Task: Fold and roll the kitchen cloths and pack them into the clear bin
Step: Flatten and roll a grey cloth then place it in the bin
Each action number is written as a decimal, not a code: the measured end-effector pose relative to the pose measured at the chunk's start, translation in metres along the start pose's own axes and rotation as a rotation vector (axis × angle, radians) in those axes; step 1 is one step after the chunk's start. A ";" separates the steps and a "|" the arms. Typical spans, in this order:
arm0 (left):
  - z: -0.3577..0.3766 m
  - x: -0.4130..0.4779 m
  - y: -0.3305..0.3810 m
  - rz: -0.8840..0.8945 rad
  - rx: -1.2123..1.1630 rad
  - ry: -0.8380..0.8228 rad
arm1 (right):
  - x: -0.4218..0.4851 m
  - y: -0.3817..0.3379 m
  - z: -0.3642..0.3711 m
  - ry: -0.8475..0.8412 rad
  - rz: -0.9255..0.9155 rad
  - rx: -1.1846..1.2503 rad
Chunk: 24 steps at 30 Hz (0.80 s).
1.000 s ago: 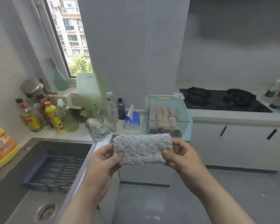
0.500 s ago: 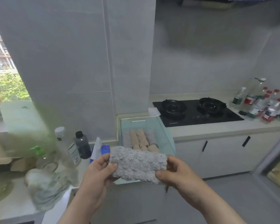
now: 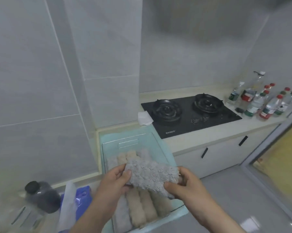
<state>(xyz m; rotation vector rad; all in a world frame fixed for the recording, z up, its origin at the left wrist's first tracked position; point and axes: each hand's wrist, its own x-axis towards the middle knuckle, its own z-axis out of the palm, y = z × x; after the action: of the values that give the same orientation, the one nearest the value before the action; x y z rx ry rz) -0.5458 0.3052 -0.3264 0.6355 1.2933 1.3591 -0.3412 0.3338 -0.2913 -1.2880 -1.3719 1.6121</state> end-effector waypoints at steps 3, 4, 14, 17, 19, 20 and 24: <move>0.009 0.039 -0.013 -0.069 0.153 0.078 | 0.031 0.001 -0.020 0.130 -0.036 -0.057; 0.011 0.052 -0.019 -0.043 0.260 0.124 | 0.043 0.001 -0.026 0.166 -0.045 -0.089; 0.031 0.154 -0.054 0.432 1.448 -0.357 | 0.134 0.022 -0.032 0.189 -0.132 -0.235; 0.039 0.172 -0.052 0.541 1.506 -0.565 | 0.142 0.029 -0.026 0.187 -0.137 -0.267; 0.032 0.189 -0.059 0.604 1.594 -0.632 | 0.143 0.028 -0.024 0.199 -0.188 -0.327; 0.028 0.197 -0.064 0.580 1.666 -0.634 | 0.145 0.028 -0.022 0.212 -0.211 -0.354; 0.024 0.206 -0.065 0.387 1.926 -0.669 | 0.151 0.029 -0.019 0.272 -0.233 -0.476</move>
<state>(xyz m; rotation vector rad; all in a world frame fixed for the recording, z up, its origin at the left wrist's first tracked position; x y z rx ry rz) -0.5544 0.4903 -0.4399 2.3955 1.5764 -0.3826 -0.3656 0.4714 -0.3583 -1.4819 -1.7138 0.9436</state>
